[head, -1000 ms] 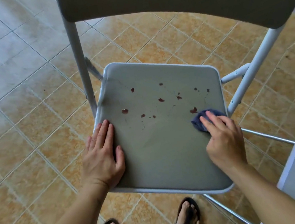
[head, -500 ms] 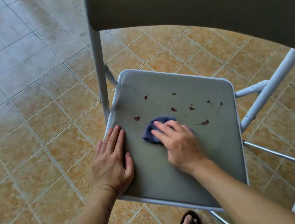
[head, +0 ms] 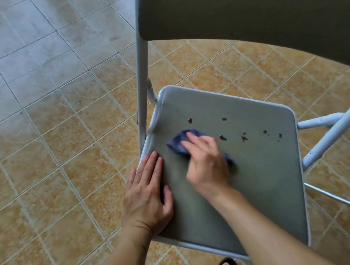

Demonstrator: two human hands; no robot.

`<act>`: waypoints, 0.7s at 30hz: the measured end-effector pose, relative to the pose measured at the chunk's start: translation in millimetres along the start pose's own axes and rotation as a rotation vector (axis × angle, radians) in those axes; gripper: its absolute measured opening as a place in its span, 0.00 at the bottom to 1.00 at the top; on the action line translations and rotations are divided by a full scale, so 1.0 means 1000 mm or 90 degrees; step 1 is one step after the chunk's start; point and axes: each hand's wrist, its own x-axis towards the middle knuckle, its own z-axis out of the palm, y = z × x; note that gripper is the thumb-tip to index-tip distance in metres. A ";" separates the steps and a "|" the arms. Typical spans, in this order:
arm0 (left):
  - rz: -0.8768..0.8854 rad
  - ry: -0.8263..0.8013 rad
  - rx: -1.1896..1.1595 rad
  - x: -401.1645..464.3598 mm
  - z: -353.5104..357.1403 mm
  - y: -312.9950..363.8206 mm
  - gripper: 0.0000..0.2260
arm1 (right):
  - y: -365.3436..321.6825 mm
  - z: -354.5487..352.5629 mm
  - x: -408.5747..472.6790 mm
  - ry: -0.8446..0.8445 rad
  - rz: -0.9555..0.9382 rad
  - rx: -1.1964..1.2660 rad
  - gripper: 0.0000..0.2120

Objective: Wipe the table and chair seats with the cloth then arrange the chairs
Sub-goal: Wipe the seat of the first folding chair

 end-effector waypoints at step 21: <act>0.009 0.001 0.071 0.056 -0.009 0.019 0.31 | 0.070 -0.065 0.018 0.001 0.159 -0.085 0.18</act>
